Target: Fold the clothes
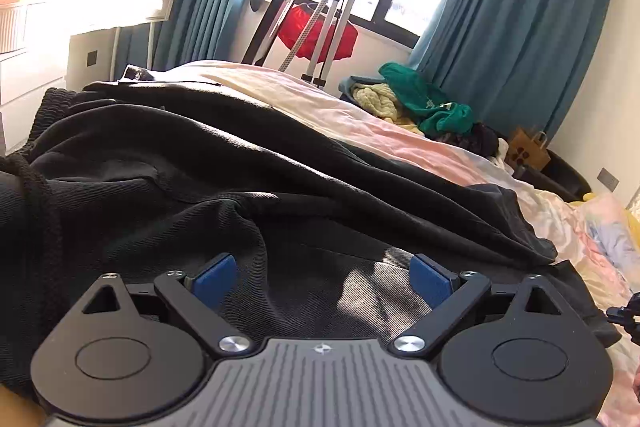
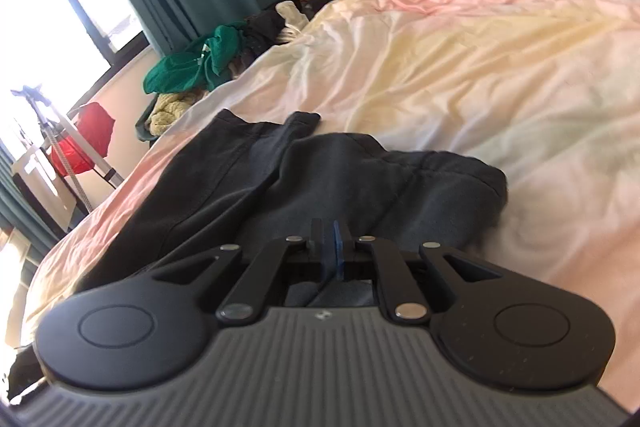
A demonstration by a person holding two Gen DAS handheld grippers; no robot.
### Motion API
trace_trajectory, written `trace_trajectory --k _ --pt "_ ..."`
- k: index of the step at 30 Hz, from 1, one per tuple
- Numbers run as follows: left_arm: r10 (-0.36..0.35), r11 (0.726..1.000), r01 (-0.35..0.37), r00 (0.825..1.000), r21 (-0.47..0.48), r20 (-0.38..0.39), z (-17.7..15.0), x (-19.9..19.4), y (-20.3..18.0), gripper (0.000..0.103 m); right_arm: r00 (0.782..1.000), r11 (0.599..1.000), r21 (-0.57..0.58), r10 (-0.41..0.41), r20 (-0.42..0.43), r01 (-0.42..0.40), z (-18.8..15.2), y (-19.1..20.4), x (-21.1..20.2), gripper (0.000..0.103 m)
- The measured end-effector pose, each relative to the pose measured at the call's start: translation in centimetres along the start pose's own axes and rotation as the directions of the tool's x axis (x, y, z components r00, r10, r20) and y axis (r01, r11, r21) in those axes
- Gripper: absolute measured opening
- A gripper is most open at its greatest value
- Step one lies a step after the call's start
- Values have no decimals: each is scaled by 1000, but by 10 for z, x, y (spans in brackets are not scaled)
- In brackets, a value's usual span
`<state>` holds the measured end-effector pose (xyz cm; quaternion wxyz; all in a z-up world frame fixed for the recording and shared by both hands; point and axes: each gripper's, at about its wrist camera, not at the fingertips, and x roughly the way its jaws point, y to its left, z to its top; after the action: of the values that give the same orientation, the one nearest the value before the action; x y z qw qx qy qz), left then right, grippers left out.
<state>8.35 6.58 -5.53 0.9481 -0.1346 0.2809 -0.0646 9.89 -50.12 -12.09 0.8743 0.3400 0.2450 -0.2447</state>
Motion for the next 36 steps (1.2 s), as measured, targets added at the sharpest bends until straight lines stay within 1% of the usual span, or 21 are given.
trace_trajectory --k 1,4,5,6,7,8,9,11,14,16,17,18,20,23,24,26,27,29,30,35,36 --pt "14 1000 -14 1000 15 6 1 -6 -2 95 1000 999 35 -11 -19 12 -2 -6 -3 9" --pt "35 999 -36 999 41 36 4 -29 0 97 998 996 92 15 -61 -10 -4 -18 -9 10" --pt "39 998 -41 998 46 38 4 -36 3 98 998 996 89 15 -64 -9 -4 -19 -10 14" --pt "46 997 -48 998 54 38 5 -44 6 98 998 997 77 13 -65 -8 -4 -20 -11 25" --pt "61 996 -63 998 63 35 6 -51 10 98 998 998 65 12 -66 -7 -5 -20 -11 32" --pt "80 994 -81 997 70 25 7 -57 15 98 998 998 57 12 -67 -8 -5 -21 -12 45" --pt "94 993 -95 995 76 13 9 -64 20 98 997 998 67 23 -67 -18 -5 -23 -12 51" --pt "116 990 -116 993 85 2 15 -77 31 98 998 997 77 29 -61 -24 -4 -26 -13 55" --pt "150 981 -149 989 124 3 28 -94 49 100 1000 998 64 -17 -10 17 -3 -26 -18 55" --pt "171 976 -171 985 133 11 35 -101 62 102 994 994 53 -93 57 90 -2 -26 -24 58" --pt "181 974 -181 983 137 15 37 -105 69 102 990 991 59 -122 75 118 0 -29 -25 62" --pt "187 974 -187 982 130 17 39 -107 78 103 985 988 68 -146 88 140 1 -31 -25 63" --pt "200 973 -201 980 114 22 37 -108 92 103 987 983 121 -149 64 141 1 -40 -19 63" --pt "213 977 -213 977 16 35 23 -107 117 103 991 967 215 -134 -28 137 -2 -55 -3 63" --pt "210 978 -209 977 -27 32 17 -107 124 103 992 961 246 -115 -52 124 -4 -59 2 63" --pt "186 981 -186 982 -60 -18 15 -104 133 101 995 943 323 -52 -86 77 -9 -65 11 63" --pt "184 981 -184 983 -63 -2 15 -107 135 101 995 930 365 -12 -95 47 -11 -68 16 63" --pt "186 980 -184 983 -80 15 16 -113 138 103 993 900 436 63 -101 -13 -15 -72 25 63" --pt "184 979 -181 983 -95 17 16 -115 139 103 992 891 453 78 -100 -25 -16 -72 29 63" --pt "177 977 -171 984 -129 34 17 -122 146 103 994 885 464 78 -74 -35 -15 -69 43 61" --pt "179 975 -171 983 -143 42 18 -124 149 103 995 886 462 77 -69 -37 -15 -68 45 56"
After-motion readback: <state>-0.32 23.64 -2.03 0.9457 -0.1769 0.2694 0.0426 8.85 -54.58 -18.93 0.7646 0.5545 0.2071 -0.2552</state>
